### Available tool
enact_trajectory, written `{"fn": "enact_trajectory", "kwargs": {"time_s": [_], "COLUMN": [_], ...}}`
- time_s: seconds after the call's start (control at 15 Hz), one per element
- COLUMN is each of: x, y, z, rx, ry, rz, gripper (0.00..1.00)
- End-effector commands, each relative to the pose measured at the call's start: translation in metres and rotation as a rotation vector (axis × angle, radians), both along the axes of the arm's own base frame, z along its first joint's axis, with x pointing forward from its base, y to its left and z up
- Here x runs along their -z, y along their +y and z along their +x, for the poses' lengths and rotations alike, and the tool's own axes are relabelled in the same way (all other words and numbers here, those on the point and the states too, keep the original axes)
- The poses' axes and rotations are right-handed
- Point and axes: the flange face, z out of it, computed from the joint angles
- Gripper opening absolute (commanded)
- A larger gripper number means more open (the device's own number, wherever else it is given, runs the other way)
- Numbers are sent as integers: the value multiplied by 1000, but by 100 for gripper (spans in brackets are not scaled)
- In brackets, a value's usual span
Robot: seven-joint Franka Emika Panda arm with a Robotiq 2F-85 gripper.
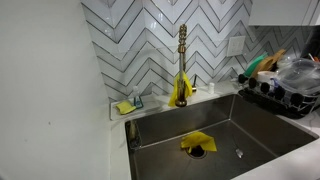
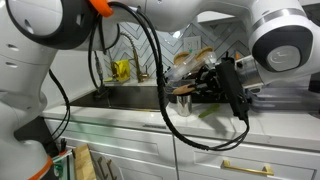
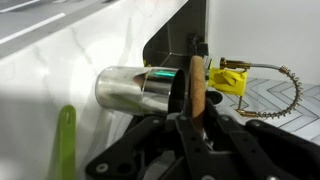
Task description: Remove the metal cup from the teacup pad and put it on the counter top, pick up the teacup pad on the counter top and put it on top of the metal cup
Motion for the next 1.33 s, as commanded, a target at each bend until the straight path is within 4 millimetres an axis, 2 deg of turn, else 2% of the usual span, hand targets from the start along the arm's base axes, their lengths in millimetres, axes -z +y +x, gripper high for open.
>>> {"fn": "enact_trajectory", "kwargs": {"time_s": [0.0,0.4,0.53,0.6,0.67,0.73,0.8,1.0,1.07,1.27], "x": [5,6,6,6,5,4,4,3,3,1], "y": [-1,0,0,-1,-1,-2,-2,-2,-2,-1], "z": [2,2,2,2,2,2,2,2,2,3], "rx": [9,10,12,14,15,20,22,24,24,23], "ry": [32,45,47,47,45,39,35,33,33,29], "rz": [-21,-30,-31,-30,-28,-17,-20,-17,-16,-20], "gripper": [4,5,11,17,30,23,23,42,55,65]}}
